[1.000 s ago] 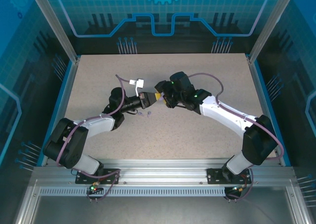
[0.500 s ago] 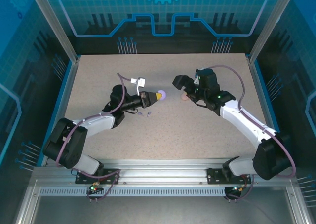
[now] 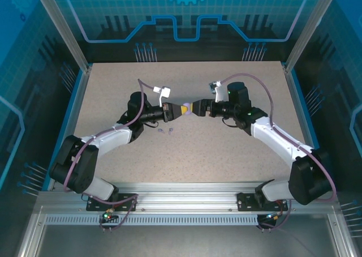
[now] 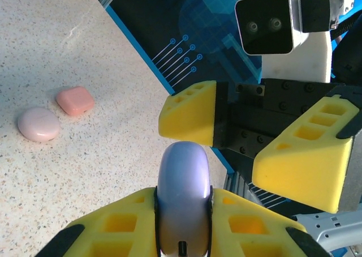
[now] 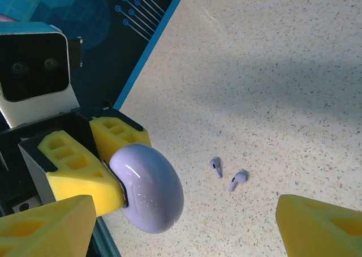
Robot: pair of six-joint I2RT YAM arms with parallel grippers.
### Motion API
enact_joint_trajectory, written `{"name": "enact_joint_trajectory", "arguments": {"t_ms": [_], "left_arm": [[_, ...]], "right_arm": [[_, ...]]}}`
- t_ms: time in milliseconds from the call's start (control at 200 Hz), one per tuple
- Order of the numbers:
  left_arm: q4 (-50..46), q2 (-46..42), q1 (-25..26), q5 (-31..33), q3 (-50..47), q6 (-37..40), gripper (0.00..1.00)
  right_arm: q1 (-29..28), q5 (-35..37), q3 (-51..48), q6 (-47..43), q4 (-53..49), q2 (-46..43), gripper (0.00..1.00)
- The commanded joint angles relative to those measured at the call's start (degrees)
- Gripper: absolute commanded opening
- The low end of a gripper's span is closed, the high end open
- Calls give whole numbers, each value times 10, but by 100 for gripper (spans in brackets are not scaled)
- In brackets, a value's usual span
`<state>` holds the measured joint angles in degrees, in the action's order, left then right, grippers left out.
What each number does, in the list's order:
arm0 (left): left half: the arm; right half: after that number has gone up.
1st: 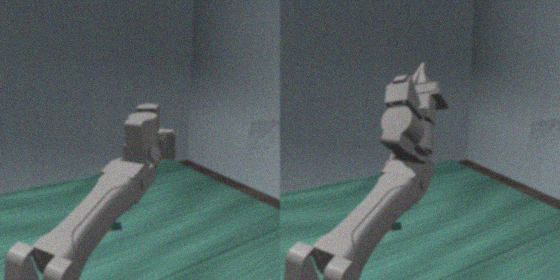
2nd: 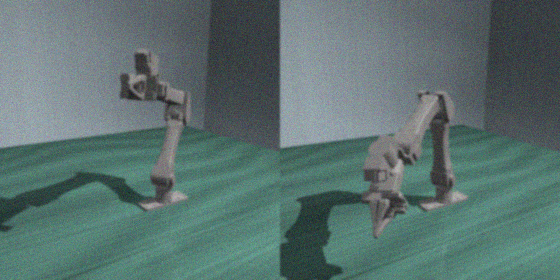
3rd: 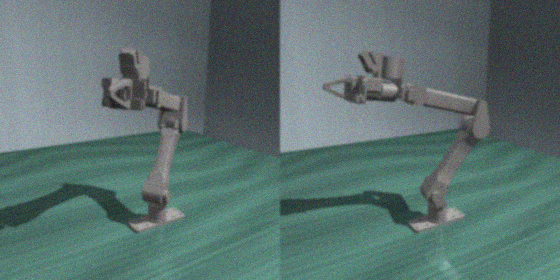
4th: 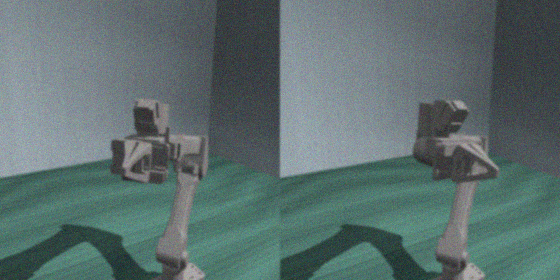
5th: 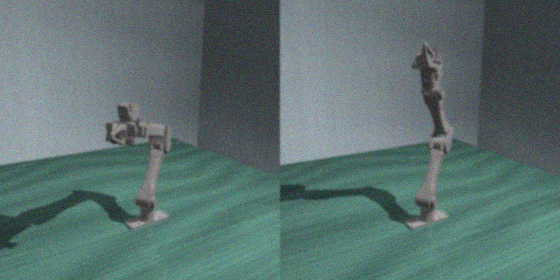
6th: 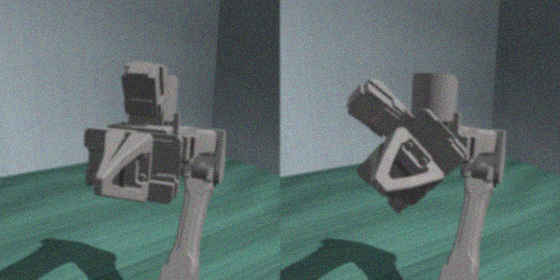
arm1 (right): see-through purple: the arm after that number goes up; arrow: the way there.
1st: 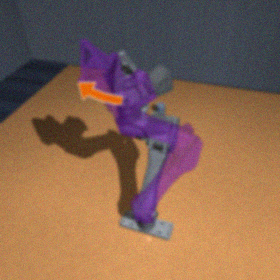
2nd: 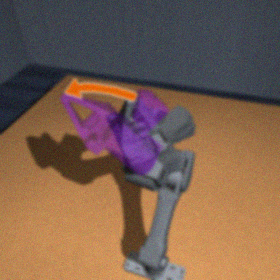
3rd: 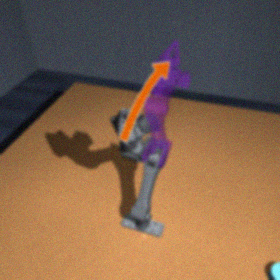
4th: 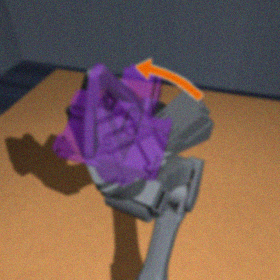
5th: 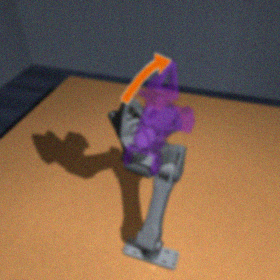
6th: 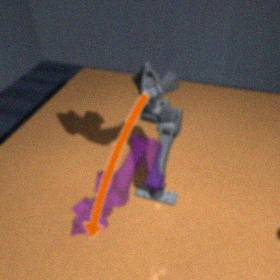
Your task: Insert the wireless bluetooth earbuds into the charging case
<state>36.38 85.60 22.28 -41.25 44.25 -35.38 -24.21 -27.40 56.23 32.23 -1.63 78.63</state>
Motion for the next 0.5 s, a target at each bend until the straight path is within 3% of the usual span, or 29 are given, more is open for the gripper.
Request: {"name": "enact_joint_trajectory", "arguments": {"t_ms": [0,495], "left_arm": [[-4,-1,-1,-19,21,19,0],[-10,-18,0,-19,22,23,0]], "right_arm": [[3,-17,-9,-19,20,14,83],[35,2,-39,11,45,53,75]]}}
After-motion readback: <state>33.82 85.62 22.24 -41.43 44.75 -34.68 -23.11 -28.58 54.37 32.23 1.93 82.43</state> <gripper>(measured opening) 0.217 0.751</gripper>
